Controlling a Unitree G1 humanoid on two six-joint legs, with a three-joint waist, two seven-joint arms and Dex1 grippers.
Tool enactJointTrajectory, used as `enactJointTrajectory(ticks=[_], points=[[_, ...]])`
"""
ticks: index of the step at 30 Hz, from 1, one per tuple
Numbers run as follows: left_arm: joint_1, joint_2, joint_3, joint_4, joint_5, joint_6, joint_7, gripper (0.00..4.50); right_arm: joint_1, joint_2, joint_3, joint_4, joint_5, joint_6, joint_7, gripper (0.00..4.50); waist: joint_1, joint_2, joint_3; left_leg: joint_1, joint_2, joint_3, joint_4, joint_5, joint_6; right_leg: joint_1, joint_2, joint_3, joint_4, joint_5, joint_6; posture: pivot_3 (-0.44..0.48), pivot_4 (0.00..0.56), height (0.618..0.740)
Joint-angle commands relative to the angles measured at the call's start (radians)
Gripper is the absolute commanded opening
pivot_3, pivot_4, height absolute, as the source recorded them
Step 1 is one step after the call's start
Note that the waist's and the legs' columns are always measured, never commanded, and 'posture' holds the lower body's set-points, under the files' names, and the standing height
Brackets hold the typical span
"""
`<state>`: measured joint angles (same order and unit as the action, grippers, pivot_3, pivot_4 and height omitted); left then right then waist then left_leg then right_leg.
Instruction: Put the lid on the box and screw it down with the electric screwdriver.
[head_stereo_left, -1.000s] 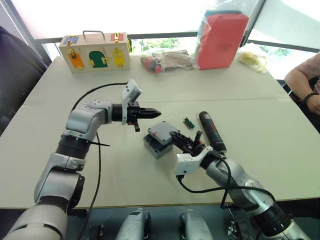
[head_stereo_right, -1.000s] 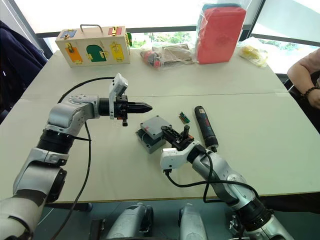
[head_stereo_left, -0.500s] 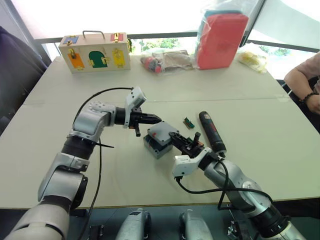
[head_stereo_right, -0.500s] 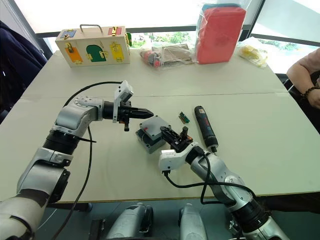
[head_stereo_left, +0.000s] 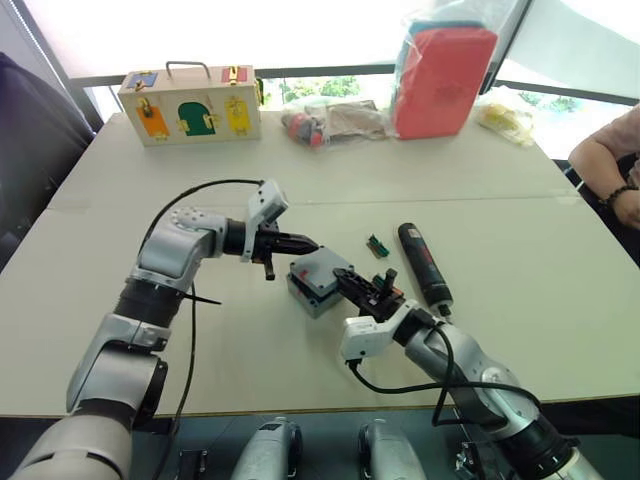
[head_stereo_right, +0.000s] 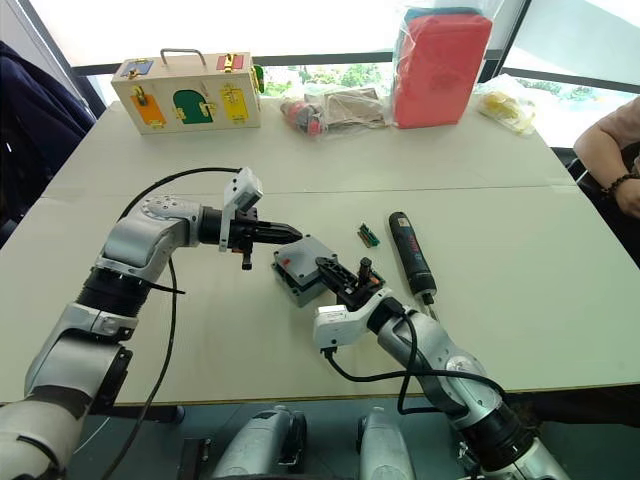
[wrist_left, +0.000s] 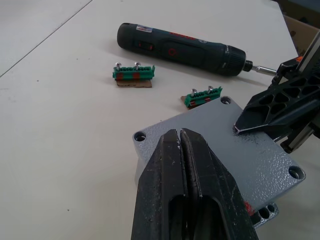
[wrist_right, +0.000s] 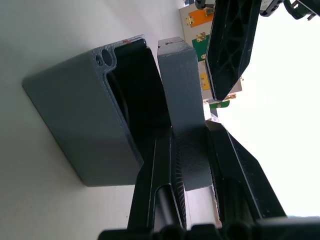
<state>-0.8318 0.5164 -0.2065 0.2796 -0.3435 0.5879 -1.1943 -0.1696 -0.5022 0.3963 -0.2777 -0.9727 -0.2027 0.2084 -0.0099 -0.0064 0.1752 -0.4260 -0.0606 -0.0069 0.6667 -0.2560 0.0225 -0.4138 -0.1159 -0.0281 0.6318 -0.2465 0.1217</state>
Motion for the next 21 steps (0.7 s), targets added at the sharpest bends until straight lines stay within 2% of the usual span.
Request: enactJointTrajectory(ticks=[1, 13, 17, 21], points=[[-0.028, -0.015, 0.096, -0.041, -0.078, 0.064, 0.024, 0.03, -0.014, 0.011, -0.024, -0.044, 0.001, -0.002, -0.01, 0.18, 0.0, 0.0, 0.0, 0.0, 0.0, 0.0, 0.0, 0.0, 0.0, 0.0, 0.0, 0.0, 0.0, 0.0, 0.0, 0.0, 0.15, 0.74], [0.03, -0.036, 0.238, -0.191, -0.203, 0.152, 0.127, 0.03, 0.005, -0.006, -0.063, -0.056, 0.047, -0.013, 0.005, 0.18, -0.001, 0.0, 0.0, 0.0, 0.0, 0.0, 0.0, 0.0, 0.0, 0.0, 0.0, 0.0, 0.0, 0.0, 0.0, 0.0, 0.15, 0.74], [0.051, -0.029, 0.235, -0.235, -0.217, 0.165, 0.143, 0.03, 0.014, 0.002, -0.07, -0.061, 0.058, -0.009, 0.006, 0.18, 0.0, 0.0, 0.0, 0.0, 0.0, -0.001, 0.0, 0.0, 0.0, 0.0, 0.0, 0.0, 0.0, 0.0, 0.0, 0.0, 0.15, 0.74], [0.044, -0.025, 0.227, -0.209, -0.205, 0.149, 0.133, 0.03, 0.008, 0.02, -0.065, -0.048, 0.052, -0.006, -0.005, 0.18, -0.001, 0.0, 0.0, 0.001, 0.0, -0.001, 0.0, 0.0, 0.0, 0.0, 0.0, 0.0, 0.0, 0.0, 0.0, 0.0, 0.15, 0.74]])
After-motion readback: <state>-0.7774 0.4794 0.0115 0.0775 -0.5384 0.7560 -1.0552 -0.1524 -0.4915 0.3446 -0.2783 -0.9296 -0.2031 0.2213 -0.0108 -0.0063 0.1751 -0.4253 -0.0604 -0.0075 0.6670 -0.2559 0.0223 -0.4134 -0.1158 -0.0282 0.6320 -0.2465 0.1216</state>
